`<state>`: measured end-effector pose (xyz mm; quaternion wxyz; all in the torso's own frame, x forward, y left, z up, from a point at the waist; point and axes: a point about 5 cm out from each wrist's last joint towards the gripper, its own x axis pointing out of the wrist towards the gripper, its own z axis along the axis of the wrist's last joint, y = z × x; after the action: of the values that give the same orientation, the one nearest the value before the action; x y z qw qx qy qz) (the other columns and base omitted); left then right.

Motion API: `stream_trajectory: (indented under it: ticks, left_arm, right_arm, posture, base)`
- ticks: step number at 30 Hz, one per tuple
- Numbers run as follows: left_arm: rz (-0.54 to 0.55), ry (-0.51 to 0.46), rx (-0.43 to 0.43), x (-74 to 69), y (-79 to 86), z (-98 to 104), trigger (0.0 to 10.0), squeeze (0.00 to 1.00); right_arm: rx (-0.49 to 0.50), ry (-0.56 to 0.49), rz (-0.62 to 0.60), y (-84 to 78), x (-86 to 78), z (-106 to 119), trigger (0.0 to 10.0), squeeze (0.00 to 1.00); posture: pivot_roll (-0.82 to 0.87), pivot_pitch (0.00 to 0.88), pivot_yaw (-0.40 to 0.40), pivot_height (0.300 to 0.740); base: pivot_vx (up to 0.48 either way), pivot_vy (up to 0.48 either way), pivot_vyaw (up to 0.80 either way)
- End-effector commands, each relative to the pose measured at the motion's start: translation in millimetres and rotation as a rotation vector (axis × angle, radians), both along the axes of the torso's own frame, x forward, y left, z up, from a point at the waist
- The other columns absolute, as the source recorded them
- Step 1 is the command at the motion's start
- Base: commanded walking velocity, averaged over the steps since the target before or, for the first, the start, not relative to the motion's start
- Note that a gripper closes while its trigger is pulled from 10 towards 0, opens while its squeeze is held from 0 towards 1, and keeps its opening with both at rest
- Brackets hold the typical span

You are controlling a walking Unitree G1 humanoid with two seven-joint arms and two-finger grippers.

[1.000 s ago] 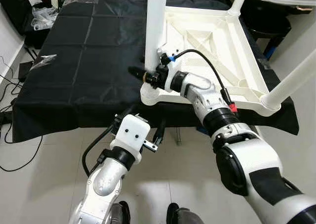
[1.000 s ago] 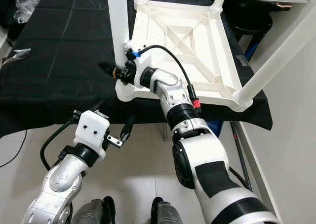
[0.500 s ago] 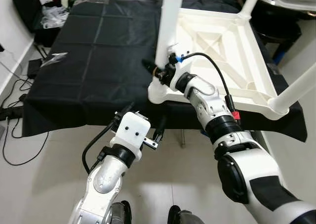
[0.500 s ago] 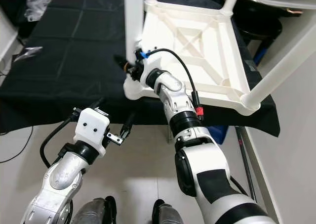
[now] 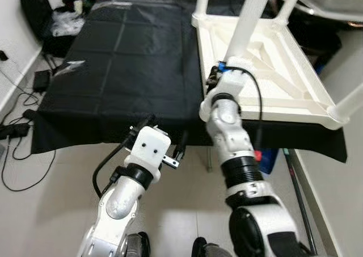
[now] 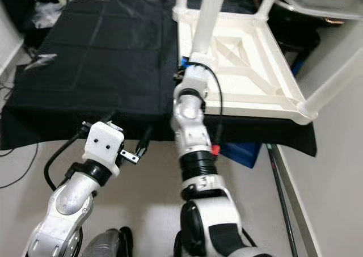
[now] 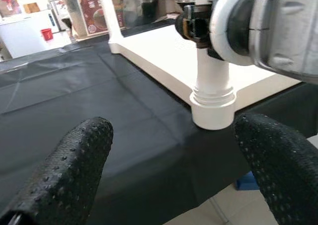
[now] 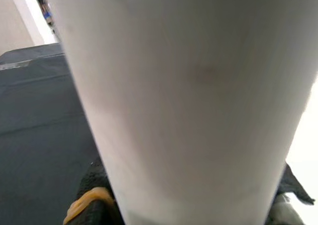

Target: Building children table

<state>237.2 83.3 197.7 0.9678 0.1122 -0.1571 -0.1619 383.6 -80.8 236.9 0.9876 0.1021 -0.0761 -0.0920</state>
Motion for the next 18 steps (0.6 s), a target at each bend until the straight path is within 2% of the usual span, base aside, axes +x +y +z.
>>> stream_trajectory:
  ticks: [1,2,4,6,7,8,9,10,11,12,13,14,15,18]
  left_arm:
    - [-0.005,0.007,0.009,-2.6,-0.6,-2.9,10.0,0.00]
    - [-0.006,0.008,0.009,-2.6,-0.7,-3.1,10.0,0.00]
    - [-0.005,0.011,0.009,-2.4,-0.3,-3.8,10.0,0.00]
    - [-0.005,0.011,0.009,-2.4,-0.3,-3.8,10.0,0.00]
    - [-0.005,0.012,0.009,-2.3,-0.2,-4.0,10.0,0.00]
    - [-0.005,0.012,0.009,-2.3,-0.2,-4.0,10.0,0.00]
    - [-0.006,0.013,0.010,-2.6,-0.6,-4.4,10.0,0.00]
    - [-0.006,0.013,0.010,-2.6,-0.6,-4.4,10.0,0.00]
    - [-0.006,0.015,0.009,-2.9,-0.8,-4.8,10.0,0.00]
    - [-0.006,0.015,0.009,-2.9,-0.8,-4.8,10.0,0.00]
    - [-0.004,0.015,0.009,-3.0,-0.6,-4.8,10.0,0.00]
    - [-0.004,0.015,0.009,-3.0,-0.6,-4.8,10.0,0.00]
    - [-0.002,0.016,0.008,-2.9,-0.3,-4.7,10.0,0.00]
    - [0.001,0.017,0.008,-2.6,0.3,-4.8,10.0,0.00]
  right_arm:
    - [0.101,0.051,0.049,16.3,-4.3,-6.0,8.0,0.00]
    - [0.101,0.047,0.090,21.2,-4.7,-4.2,10.0,0.00]
    - [0.046,0.002,0.119,21.4,-7.3,2.4,10.0,0.00]
    - [0.046,0.002,0.119,21.4,-7.3,2.4,10.0,0.00]
    - [0.031,-0.007,0.117,20.9,-9.2,4.3,10.0,1.00]
    - [0.031,-0.007,0.117,20.9,-9.2,4.3,10.0,1.00]
    - [0.003,-0.037,0.134,14.1,-8.7,7.2,10.0,0.20]
    - [0.003,-0.037,0.134,14.1,-8.7,7.2,10.0,0.20]
    - [-0.018,-0.050,0.157,4.6,-6.3,7.3,10.0,0.00]
    - [-0.018,-0.050,0.157,4.6,-6.3,7.3,10.0,0.00]
    - [-0.068,-0.055,0.168,-10.0,-3.0,6.3,10.0,0.00]
    - [-0.068,-0.055,0.168,-10.0,-3.0,6.3,10.0,0.00]
    - [-0.086,-0.052,0.210,-19.3,-0.4,5.0,10.0,0.00]
    - [-0.105,-0.048,0.283,-25.6,2.2,3.4,10.0,0.00]
  posture:
    - [0.19,0.183,-0.078,0.740]
    - [0.19,0.183,-0.078,0.740]
    - [0.19,0.183,-0.078,0.740]
    - [0.19,0.183,-0.078,0.740]
    - [0.19,0.183,-0.078,0.740]
    - [0.19,0.183,-0.078,0.740]
    - [0.19,0.191,-0.080,0.740]
    - [0.19,0.191,-0.080,0.740]
    - [0.19,0.191,-0.081,0.740]
    - [0.19,0.191,-0.081,0.740]
    - [0.19,0.194,-0.079,0.740]
    - [0.19,0.194,-0.079,0.740]
    - [0.19,0.194,-0.082,0.740]
    - [0.19,0.199,-0.081,0.740]
  base:
    - [0.000,0.000,0.00]
    - [0.000,0.000,0.00]
    - [0.000,0.000,0.00]
    - [0.000,0.000,0.00]
    - [0.000,0.000,0.00]
    - [0.000,0.000,0.00]
    - [0.000,0.000,0.00]
    - [0.000,0.000,0.00]
    - [0.000,0.000,0.00]
    - [0.000,0.000,0.00]
    - [0.000,0.000,0.00]
    - [0.000,0.000,0.00]
    - [0.000,0.000,0.00]
    - [0.000,0.000,0.00]
